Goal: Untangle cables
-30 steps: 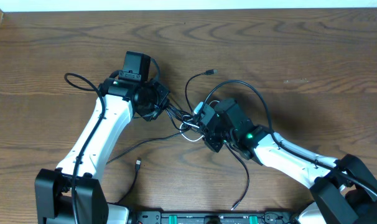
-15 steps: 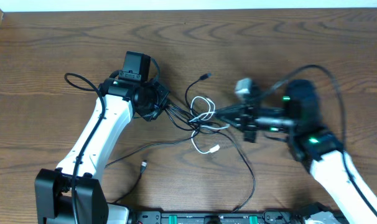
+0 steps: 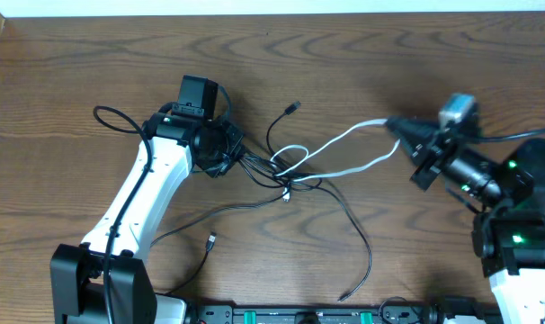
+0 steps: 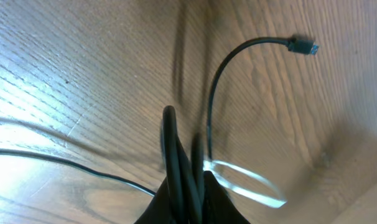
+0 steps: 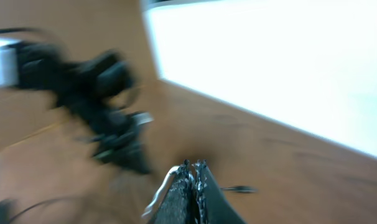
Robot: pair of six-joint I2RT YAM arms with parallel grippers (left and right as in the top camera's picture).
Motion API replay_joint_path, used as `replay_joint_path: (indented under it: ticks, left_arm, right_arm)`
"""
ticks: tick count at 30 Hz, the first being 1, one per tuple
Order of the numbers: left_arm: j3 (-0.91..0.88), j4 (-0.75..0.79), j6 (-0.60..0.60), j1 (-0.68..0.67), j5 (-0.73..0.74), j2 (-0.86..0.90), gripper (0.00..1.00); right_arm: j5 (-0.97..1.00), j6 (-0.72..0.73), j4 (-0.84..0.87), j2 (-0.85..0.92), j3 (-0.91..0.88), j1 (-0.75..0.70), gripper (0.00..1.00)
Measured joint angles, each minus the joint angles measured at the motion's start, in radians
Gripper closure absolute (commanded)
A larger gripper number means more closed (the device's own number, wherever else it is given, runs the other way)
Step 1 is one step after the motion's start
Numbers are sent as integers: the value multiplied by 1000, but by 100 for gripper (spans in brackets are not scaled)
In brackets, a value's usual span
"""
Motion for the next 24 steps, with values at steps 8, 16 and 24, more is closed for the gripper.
replay_joint_path:
  ticks: [8,16,24]
  left_arm:
    - [0,-35,3,0,-76,0,87]
    - [0,-39,4,0,-195,0,85]
    - [0,-39,4,0,-220,0,85]
  right_arm:
    - [313,3,105,-60,2,-119,99]
    - [435,68,298,-64,15,-188,87]
    - [120,148,-55,45,33,-161,57]
